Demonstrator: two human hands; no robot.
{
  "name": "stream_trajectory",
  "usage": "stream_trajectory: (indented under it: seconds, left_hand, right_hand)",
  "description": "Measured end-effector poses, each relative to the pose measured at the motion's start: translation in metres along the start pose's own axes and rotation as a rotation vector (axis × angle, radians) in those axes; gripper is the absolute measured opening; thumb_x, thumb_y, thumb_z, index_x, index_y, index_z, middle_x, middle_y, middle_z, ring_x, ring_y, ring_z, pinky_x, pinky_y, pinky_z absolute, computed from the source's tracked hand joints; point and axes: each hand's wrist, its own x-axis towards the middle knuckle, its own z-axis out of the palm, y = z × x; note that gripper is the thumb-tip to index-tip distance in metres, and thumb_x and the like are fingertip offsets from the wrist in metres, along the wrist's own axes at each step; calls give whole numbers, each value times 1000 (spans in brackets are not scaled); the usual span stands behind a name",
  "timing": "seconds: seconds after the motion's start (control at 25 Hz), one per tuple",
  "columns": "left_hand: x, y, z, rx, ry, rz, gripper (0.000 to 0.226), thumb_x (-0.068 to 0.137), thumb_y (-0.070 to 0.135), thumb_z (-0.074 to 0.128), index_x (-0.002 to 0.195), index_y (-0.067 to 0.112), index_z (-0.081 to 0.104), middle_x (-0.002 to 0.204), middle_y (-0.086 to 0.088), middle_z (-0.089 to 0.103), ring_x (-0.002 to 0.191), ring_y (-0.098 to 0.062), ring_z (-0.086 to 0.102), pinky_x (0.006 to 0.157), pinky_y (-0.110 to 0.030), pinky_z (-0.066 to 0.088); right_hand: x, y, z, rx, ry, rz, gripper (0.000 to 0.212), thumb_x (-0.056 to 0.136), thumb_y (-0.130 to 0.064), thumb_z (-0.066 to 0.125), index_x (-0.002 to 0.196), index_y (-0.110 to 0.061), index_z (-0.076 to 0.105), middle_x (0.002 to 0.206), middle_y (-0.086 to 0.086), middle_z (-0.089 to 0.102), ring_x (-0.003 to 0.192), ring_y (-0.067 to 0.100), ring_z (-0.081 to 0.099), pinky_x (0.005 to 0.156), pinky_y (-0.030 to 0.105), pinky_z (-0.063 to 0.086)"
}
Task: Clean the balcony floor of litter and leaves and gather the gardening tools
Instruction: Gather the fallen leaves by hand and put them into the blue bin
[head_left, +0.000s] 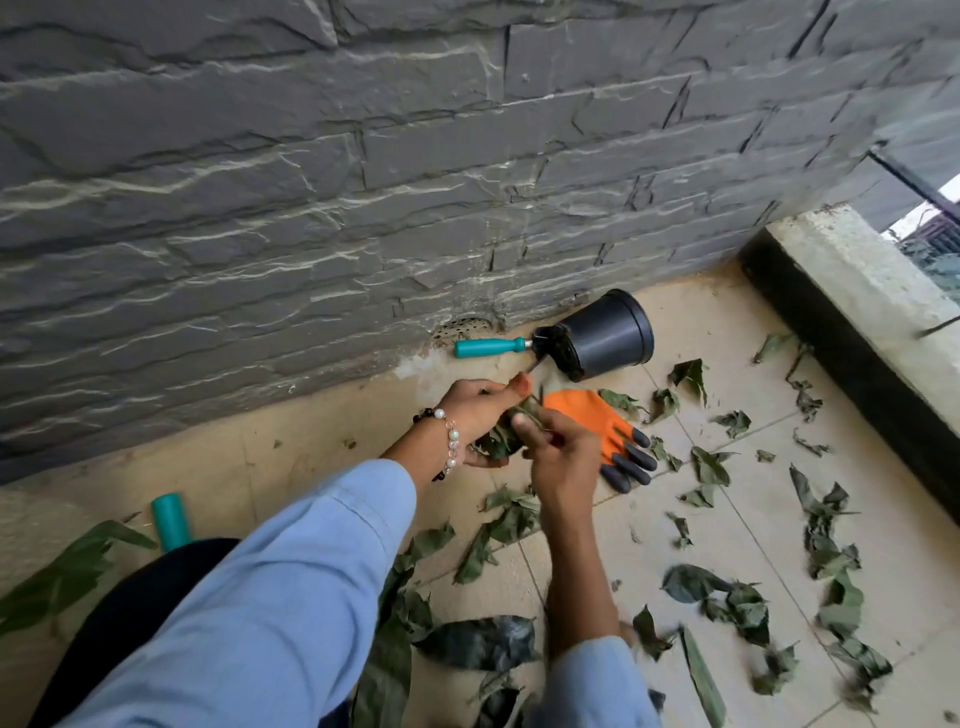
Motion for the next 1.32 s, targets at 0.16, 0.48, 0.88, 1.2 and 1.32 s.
stream_trajectory:
  seconds: [0.16,0.48,0.88,1.2,1.32]
  left_hand:
    - [4,1,17,-116,43,-91,36,80,46,73,82,11,68,85,-13,69,77,-29,67,68,-44,58]
    - [11,8,33,-261,139,-18,16,76,-4,76,78,4,61,71,-10,63,57,-20,58,41,-24,51]
    - [33,1,31,-294,137,-32,49,75,-20,65,121,-7,52,90,-14,62,78,-31,65,49,-40,59]
    - [39,-1,37,-191,79,-31,36,77,-23,57,108,-5,55,80,-13,63,61,-32,63,59,-50,59]
    - [39,0,36,-167,96,-19,22,79,-24,54,81,-3,60,72,-17,58,58,-27,56,53,-34,54]
  right_hand:
    - [-14,-21,-17,-187,-406,-325,18,87,-20,59,100,-15,71,99,3,66,94,14,58,82,27,45]
    - [81,8,-94,-294,160,223,14,92,-13,55,88,-9,68,89,12,69,87,30,66,71,36,53]
    - [143,55,-89,-1169,-140,-47,23,92,-16,43,107,-9,59,123,13,53,117,33,41,95,51,33]
    - [163,62,-77,-1225,-318,-239,36,92,-17,49,126,-19,60,135,20,49,121,37,45,96,37,36]
    - [161,58,-83,-1099,-103,-240,20,89,-7,53,98,-3,71,102,18,66,95,34,60,73,29,40]
